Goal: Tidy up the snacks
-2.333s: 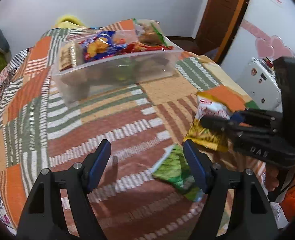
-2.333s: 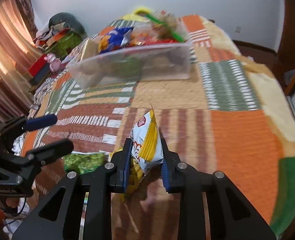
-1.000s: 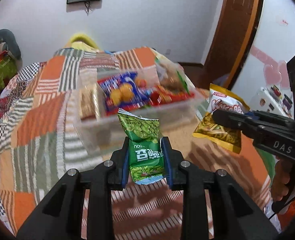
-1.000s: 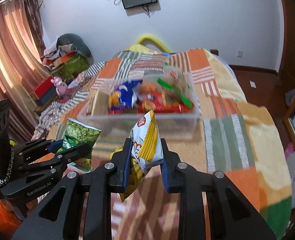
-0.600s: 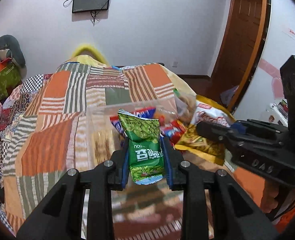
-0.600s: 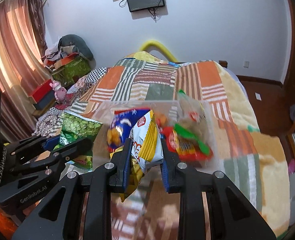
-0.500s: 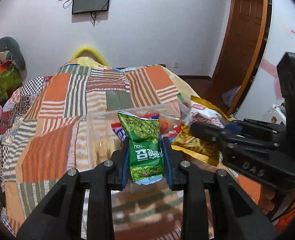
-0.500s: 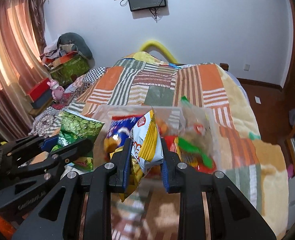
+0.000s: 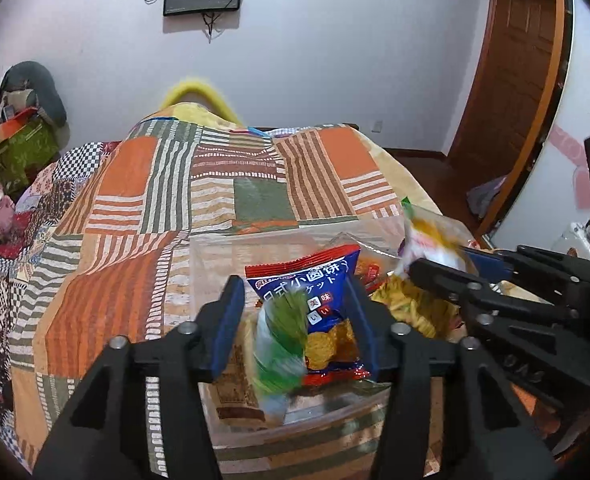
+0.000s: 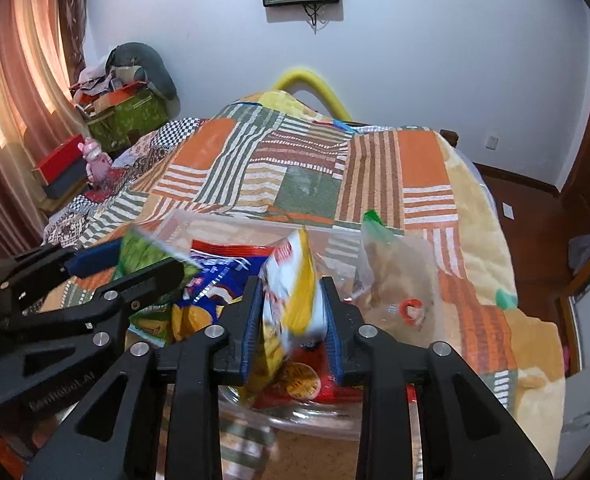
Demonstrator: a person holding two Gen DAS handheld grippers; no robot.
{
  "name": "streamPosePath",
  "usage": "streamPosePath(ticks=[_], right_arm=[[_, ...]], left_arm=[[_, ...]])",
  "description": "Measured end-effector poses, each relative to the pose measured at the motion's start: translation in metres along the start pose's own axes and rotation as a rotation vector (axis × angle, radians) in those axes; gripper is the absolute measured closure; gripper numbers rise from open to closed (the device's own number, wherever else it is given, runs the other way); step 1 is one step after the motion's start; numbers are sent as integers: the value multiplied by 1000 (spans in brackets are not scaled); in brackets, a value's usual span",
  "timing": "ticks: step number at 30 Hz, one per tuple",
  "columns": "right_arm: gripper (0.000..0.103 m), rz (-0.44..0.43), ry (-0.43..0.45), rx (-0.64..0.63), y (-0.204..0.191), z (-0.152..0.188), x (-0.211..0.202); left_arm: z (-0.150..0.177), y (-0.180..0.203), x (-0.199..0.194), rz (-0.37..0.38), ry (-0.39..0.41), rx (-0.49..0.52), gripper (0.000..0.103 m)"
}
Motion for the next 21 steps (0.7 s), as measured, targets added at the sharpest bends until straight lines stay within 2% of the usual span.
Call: streamPosePath(ticks=[8, 14, 21], right_arm=[[75, -49, 61, 26, 3, -9, -44], [75, -102, 150, 45, -5, -11, -100], [75, -154, 266, 62, -17, 1, -173]], left_arm=[[-8, 8, -44, -10, 60, 37, 50], [-12, 16, -108, -20, 161, 44, 50], [-11, 27, -192, -22, 287, 32, 50]])
Point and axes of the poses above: each gripper's, at about its wrist camera, not at the fingertips, and x roughly the way its jaws point, y to its right, z to its underside, the point moved 5 cm from there along x, roughly the way its jaws point, and after that the axes turned 12 degrees about x, right-handed, at the moved point
